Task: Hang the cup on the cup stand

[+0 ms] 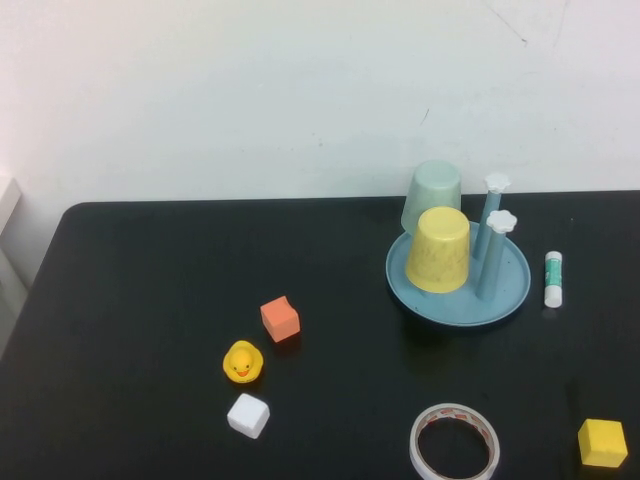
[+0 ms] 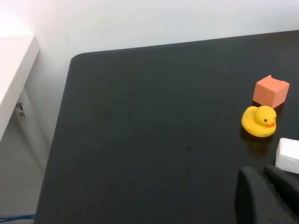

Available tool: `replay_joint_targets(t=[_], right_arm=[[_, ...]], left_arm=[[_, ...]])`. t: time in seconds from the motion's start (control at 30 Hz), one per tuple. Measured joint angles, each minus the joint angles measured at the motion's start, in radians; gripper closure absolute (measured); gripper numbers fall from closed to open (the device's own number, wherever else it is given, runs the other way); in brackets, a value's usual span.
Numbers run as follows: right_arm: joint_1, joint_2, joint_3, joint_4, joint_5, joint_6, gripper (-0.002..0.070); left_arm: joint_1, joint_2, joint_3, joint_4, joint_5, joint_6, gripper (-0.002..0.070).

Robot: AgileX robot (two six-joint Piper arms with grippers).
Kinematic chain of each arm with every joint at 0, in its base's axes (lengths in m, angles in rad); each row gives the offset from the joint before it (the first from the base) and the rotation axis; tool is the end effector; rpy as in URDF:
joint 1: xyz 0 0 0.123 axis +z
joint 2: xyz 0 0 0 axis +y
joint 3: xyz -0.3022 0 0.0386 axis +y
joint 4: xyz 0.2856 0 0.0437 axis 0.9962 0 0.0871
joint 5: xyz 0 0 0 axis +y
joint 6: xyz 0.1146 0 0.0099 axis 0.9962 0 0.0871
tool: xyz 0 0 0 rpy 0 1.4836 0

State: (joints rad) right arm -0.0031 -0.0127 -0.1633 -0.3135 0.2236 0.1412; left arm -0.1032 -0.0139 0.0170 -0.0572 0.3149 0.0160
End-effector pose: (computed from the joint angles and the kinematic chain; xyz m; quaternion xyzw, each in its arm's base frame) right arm 0.0855 -0.0082 0.2564 -0.0310 0.6885 -0.0843 0.7197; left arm 0.0943 -0.0118 0.1738 0.0309 0.7831 -0.0509 0.6191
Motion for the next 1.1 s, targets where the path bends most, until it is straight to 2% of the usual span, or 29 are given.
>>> replay_joint_targets(t=[0.13,0.33,0.6,0.77,1.1], right_arm=[[0.000,0.000,0.004,0.124,-0.014,-0.151,0.0678],[0.000,0.000,0.095,0.178,-0.002,-0.204,0.0678],[-0.023,0.000,0.178,0.226,0.139,-0.203,0.0678],[-0.029,0.000,0.177,0.228,0.135,-0.141,0.0678],[-0.029,0.000,0.177,0.228,0.135,-0.127,0.0678]], left_arm=[[0.000,0.000,0.000,0.000,0.000,0.000,0.0675],[0.000,0.000,0.000,0.000,0.000,0.000,0.0675],[0.000,0.000,0.000,0.000,0.000,0.000,0.0675],[0.000,0.000,0.000,0.000,0.000,0.000,0.0675],[0.000,0.000,0.000,0.000,0.000,0.000,0.0675]])
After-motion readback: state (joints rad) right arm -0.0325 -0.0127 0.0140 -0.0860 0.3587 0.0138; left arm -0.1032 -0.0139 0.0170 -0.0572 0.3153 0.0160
